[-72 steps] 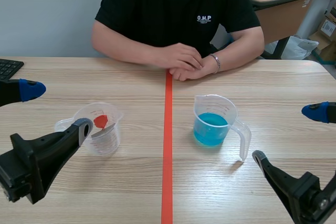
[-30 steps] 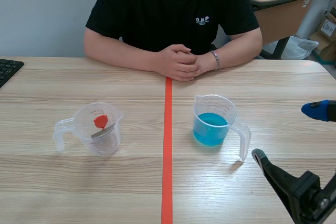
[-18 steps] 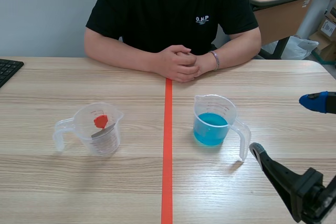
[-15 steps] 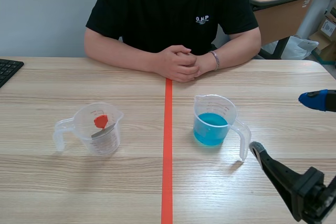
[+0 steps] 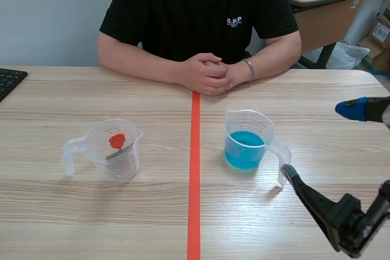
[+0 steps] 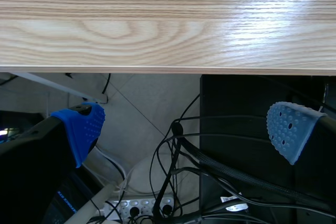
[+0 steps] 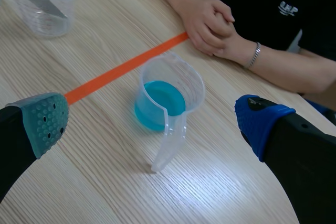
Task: Do the redox reaction experiment.
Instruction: 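Lift the metal plate out of the left beaker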
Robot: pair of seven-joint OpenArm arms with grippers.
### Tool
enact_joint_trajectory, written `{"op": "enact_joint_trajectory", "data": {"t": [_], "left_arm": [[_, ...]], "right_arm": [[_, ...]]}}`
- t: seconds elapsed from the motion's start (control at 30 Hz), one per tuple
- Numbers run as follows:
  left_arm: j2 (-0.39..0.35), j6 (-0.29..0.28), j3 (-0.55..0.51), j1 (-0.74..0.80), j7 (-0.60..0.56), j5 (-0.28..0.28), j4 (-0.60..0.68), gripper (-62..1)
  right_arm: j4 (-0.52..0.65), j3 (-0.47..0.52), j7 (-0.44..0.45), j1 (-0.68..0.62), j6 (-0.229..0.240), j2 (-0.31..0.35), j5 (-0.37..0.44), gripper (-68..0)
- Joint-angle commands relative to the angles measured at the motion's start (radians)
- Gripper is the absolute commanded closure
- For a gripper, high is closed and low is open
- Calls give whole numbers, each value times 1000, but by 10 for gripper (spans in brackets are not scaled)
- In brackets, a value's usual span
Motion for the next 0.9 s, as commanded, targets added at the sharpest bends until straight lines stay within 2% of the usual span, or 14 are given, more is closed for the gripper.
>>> {"op": "enact_joint_trajectory", "data": {"t": [0.0, 0.27, 0.4, 0.87], "left_arm": [[3, -3, 1, -14, -9, -6, 5, -623], [4, -3, 0, -27, -5, -6, -5, -623], [6, -6, 1, -27, -5, -6, -5, -623], [31, -6, 1, -24, -6, -5, -5, -623]], "right_arm": [[11, -27, 14, 34, -2, 38, 11, -679], [-11, -161, 4, 175, 1, 67, 11, -679], [-37, -232, -5, 248, 41, 67, 3, -679], [-208, -578, -4, 606, 84, 50, -19, -679]]}}
